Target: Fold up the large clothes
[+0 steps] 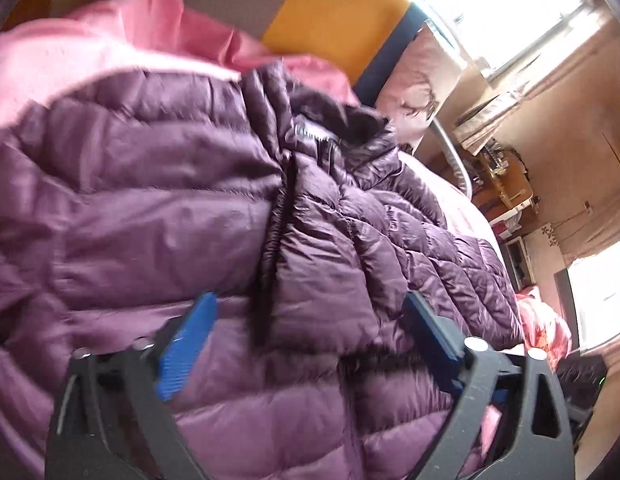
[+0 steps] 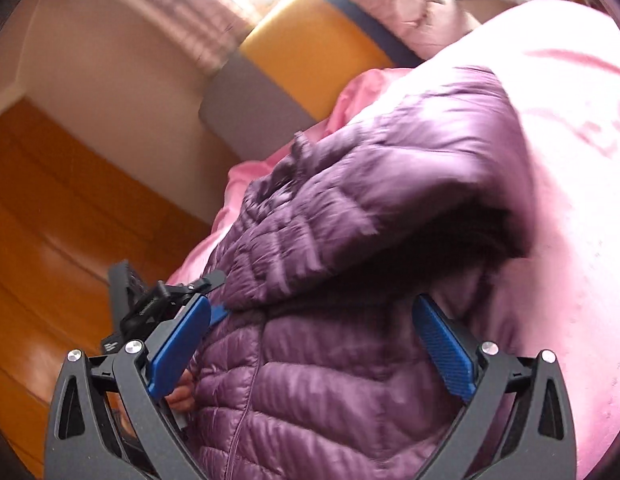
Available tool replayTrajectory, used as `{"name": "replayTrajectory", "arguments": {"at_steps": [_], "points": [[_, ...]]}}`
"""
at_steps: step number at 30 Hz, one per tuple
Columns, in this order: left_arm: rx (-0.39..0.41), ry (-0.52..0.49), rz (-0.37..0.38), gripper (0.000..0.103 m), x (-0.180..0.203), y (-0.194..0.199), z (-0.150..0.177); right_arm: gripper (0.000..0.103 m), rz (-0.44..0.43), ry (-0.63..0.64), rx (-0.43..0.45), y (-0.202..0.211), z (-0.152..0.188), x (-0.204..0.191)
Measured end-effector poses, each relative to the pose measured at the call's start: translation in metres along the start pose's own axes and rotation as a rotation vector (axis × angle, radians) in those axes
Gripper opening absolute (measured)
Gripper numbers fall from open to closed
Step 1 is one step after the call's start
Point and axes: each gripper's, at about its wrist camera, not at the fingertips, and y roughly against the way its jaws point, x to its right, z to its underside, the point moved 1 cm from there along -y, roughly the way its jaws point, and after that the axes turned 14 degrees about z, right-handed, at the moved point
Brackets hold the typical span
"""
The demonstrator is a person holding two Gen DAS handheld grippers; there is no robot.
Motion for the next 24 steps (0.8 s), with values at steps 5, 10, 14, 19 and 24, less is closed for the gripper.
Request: {"name": "replayTrajectory", "arguments": {"at_steps": [5, 10, 14, 19, 24], "points": [[-0.013, -0.036, -0.027, 0.013, 0.005, -0.014, -0.004, 0.101, -0.043, -0.144, 0.028, -0.006, -0.013, 0.027], [0.093, -0.048, -0.025, 0.008, 0.002, 0.023, -0.007, 0.101, -0.084, -0.257, 0.071, -0.01, -0.029, 0.044], [0.188, -0.045, -0.06, 0.008, -0.011, 0.063, -0.008, 0.101, -0.129, -0.311, 0.105, -0.005, -0.038, 0.05], [0.197, -0.025, -0.163, 0.007, -0.04, 0.082, 0.004, 0.101, -0.117, -0.362, 0.118, -0.005, -0.037, 0.063], [0.14, -0.027, -0.184, 0.007, -0.056, 0.072, 0.025, 0.1, -0.04, -0.33, 0.084, -0.01, -0.037, 0.062]]}}
